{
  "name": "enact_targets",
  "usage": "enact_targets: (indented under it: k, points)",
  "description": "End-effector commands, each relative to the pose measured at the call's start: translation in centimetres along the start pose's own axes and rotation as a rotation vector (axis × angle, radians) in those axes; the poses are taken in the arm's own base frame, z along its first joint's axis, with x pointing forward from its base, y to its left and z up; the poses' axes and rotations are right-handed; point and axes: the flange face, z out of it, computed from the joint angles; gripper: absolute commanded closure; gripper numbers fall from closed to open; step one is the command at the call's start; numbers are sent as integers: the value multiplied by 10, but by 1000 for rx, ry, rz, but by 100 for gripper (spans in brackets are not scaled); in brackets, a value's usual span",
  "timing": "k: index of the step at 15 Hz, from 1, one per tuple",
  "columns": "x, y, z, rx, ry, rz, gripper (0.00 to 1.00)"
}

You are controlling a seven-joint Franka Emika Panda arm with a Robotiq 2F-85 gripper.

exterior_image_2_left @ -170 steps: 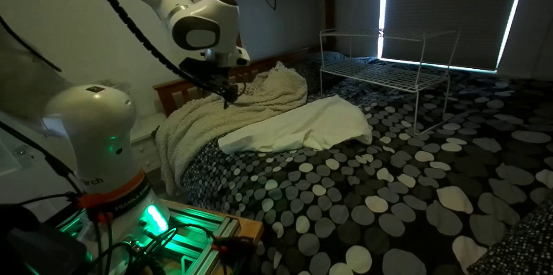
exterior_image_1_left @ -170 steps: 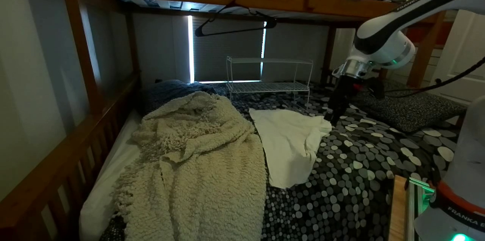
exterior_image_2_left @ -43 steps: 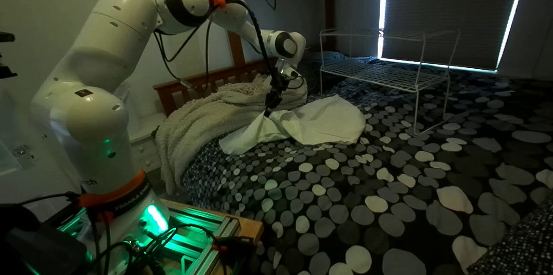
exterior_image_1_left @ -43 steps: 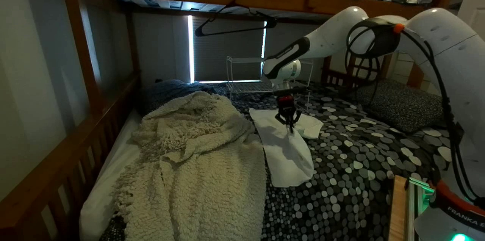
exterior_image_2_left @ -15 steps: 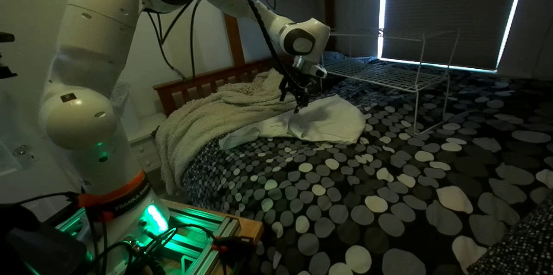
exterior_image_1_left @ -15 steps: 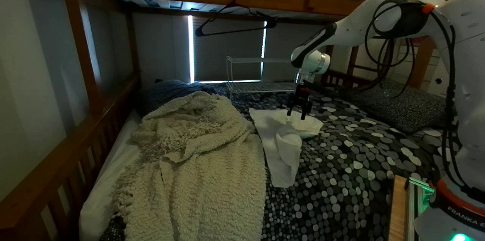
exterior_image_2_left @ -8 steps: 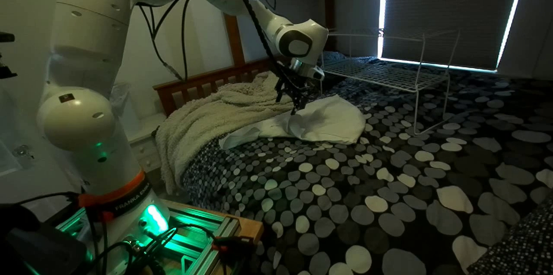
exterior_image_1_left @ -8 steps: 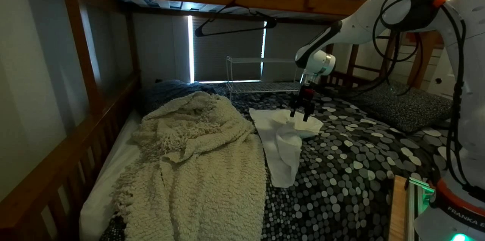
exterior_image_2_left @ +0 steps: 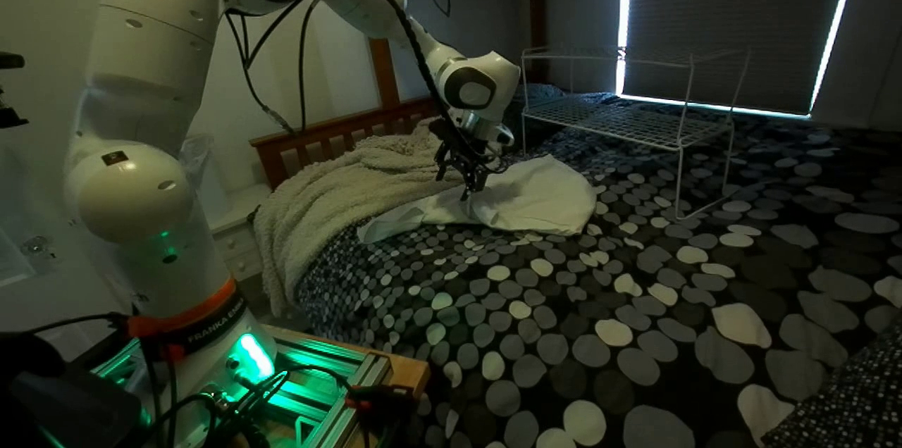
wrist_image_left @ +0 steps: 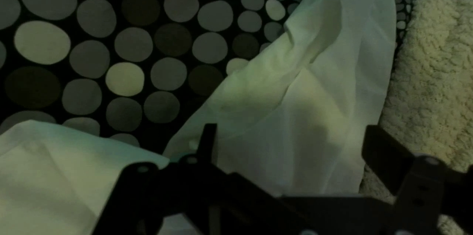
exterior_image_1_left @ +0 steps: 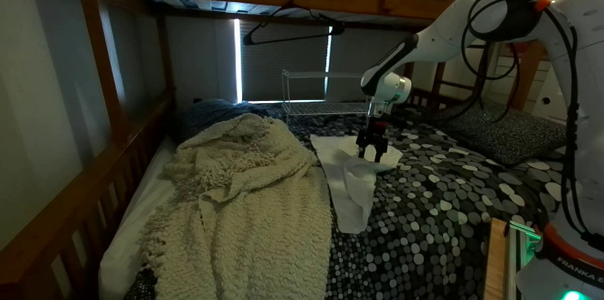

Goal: Lay out the white pillowcase on the bed

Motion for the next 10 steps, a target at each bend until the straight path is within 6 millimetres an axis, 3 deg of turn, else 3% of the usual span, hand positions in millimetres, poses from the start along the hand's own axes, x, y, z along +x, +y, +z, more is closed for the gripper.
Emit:
enact_targets:
  k: [1, 6, 10]
  points:
    - [-1, 12, 19, -53, 36, -3, 0]
    - [-5, 27, 36, -78, 136, -35, 0]
    - [-6, 26, 40, -68, 190, -76, 0]
